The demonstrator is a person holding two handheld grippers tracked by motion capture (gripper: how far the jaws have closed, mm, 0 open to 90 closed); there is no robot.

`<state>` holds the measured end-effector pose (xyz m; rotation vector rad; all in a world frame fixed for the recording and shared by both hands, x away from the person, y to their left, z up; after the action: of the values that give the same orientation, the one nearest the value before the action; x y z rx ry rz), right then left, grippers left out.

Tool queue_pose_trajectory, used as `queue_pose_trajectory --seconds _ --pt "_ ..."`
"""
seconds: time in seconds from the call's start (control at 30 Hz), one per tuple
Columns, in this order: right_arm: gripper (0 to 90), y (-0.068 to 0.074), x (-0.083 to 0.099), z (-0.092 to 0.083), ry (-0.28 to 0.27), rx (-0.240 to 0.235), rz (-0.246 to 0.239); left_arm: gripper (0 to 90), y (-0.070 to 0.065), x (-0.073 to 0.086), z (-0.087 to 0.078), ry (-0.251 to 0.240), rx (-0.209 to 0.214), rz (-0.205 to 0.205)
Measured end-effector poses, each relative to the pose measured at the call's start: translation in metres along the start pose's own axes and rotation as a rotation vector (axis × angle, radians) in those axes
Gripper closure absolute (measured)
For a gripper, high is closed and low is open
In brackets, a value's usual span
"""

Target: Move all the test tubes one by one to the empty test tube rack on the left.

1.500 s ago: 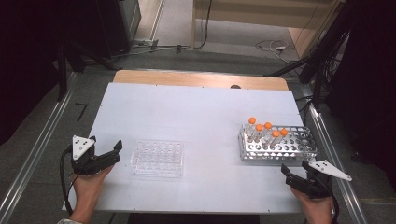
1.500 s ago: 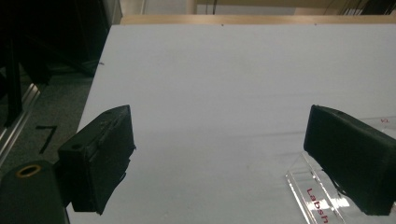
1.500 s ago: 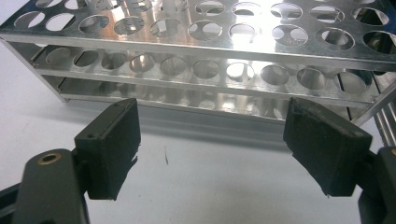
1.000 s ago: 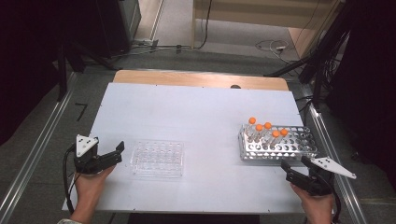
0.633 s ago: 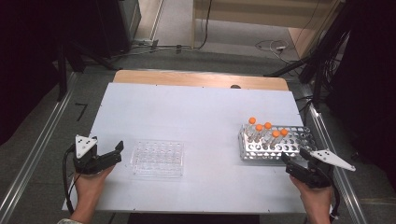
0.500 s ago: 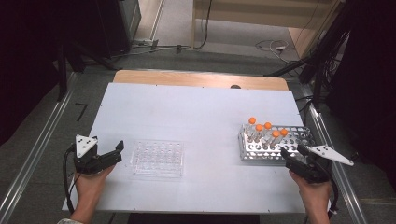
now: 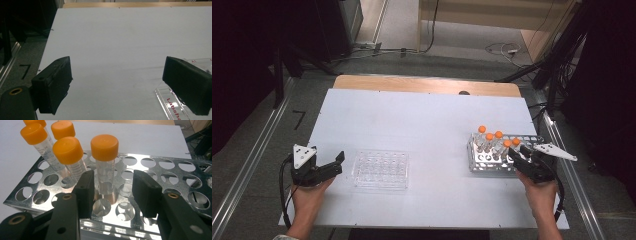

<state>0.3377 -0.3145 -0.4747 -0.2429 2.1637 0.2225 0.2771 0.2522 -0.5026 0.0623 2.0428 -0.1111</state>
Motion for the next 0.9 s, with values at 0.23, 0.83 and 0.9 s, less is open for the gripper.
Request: queue_pose_trajectory --seconds 0.23,0.83,0.9 --pt "61.7 0.003 -0.001 0.008 0.005 0.007 -0.02 9.8 -0.001 0.0 0.0 0.001 -0.001 0.005" --pt "72.1 0.006 -0.007 0.004 -0.037 -0.002 -0.02 9.9 -0.002 0.001 0.001 0.008 0.006 0.007" --pt "72.0 0.006 -0.011 0.0 -0.054 -0.004 -0.022 9.9 -0.002 0.0 0.001 0.009 0.007 0.008"
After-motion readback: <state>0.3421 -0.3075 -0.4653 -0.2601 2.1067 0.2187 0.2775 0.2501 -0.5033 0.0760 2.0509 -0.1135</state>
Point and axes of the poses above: each handheld gripper's, and its own axes: z roughly forward along the jaws, x roughly out of its underside, y roughly to its left, the point moved 6 cm from there along z, roughly forward along the jaws, and after that the axes turned 1 degree about z, right-handed, at the moved point
